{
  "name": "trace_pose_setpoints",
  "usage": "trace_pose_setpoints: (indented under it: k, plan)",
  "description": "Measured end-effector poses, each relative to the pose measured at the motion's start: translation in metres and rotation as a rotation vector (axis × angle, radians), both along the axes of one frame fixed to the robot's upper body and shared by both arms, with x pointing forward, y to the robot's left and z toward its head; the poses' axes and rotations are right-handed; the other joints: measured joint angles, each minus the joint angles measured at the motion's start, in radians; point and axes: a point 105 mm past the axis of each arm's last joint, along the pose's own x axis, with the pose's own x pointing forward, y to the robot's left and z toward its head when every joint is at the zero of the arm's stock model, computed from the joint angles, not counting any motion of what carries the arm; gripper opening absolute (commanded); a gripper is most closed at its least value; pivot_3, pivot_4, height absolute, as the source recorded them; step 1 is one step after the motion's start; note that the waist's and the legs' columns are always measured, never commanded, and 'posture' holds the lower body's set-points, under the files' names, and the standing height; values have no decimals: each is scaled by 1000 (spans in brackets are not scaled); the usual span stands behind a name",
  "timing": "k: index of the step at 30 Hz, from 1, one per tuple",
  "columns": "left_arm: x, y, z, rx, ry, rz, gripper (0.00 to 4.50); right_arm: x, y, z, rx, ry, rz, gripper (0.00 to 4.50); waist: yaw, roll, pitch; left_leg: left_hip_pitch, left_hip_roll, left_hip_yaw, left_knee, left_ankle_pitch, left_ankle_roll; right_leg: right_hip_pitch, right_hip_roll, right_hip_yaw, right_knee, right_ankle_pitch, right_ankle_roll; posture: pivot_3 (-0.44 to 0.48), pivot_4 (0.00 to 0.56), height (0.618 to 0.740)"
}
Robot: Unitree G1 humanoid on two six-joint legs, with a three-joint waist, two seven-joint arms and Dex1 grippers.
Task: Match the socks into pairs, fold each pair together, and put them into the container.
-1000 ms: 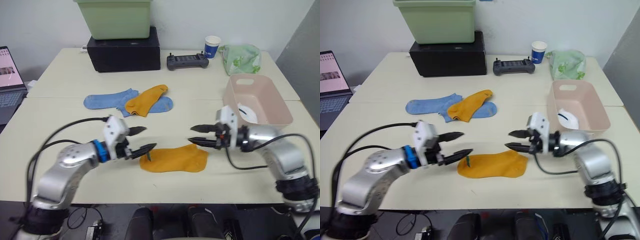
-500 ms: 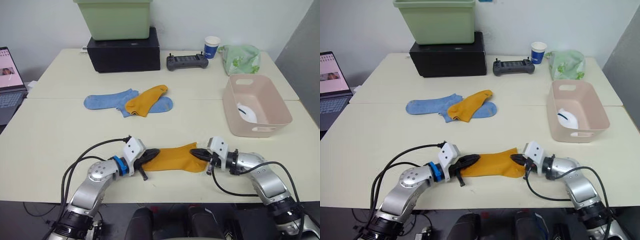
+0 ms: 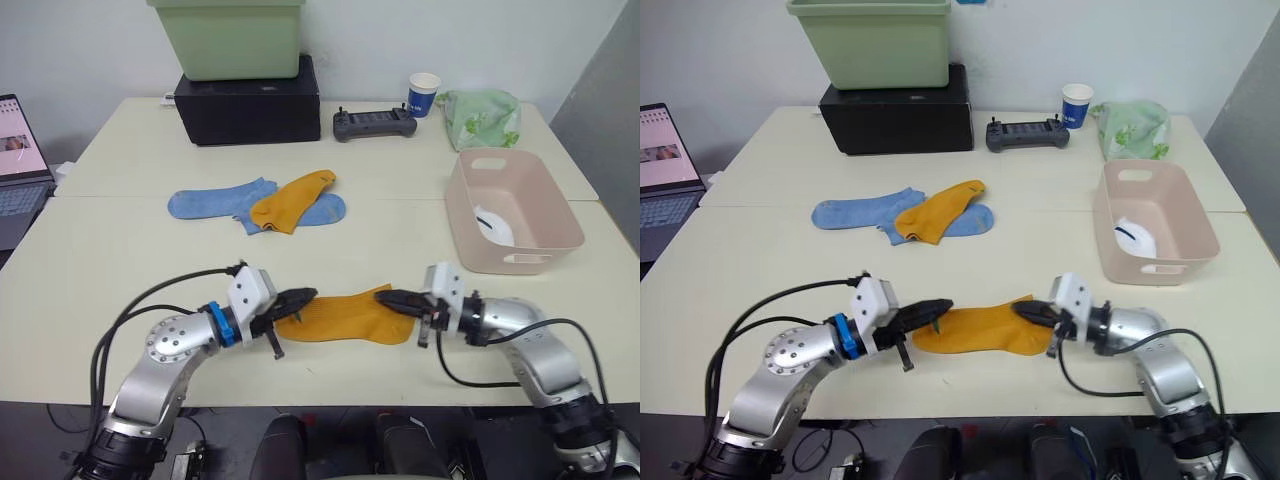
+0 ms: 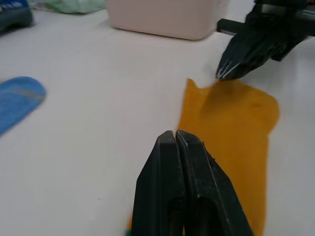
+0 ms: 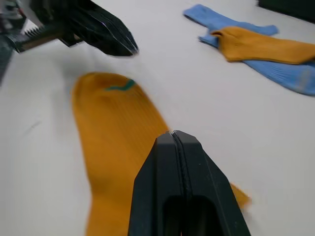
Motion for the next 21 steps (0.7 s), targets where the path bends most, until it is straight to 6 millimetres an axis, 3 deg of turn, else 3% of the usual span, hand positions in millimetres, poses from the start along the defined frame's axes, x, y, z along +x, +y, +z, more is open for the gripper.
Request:
trace_pose_setpoints:
  k: [5,9,13,17,18,21]
  plan:
    - [-10,-1,-32,51,86,-2,34,-4,-2,-28,-85,41,-1,0,3,0,0,0,0,0,0,0,0,0,0,0,0,0,0,0,150,740]
    - [-9,5,-32,42,68,26,34,-9,-17,-30,-131,29,7,0,3,0,0,0,0,0,0,0,0,1,0,-1,0,0,0,0,150,740]
    - [-9,28,-31,32,84,102,34,-15,-47,-27,-186,16,-23,0,3,0,0,1,0,-1,0,0,0,2,0,-1,0,0,0,0,150,740]
    - [-6,38,-16,-9,69,164,34,-10,-61,-17,-109,68,-108,0,3,0,0,2,1,-1,0,0,0,2,0,-1,0,0,0,0,150,740]
    - [-3,41,-10,-26,51,184,9,-7,-60,-10,-71,65,-132,180,2,0,0,1,1,-1,0,0,0,2,0,-1,0,0,0,0,150,740]
    - [14,57,14,-98,-23,316,629,11,-58,24,53,-7,-233,926,-1,0,0,1,1,-1,0,0,0,2,0,-1,0,0,0,0,150,740]
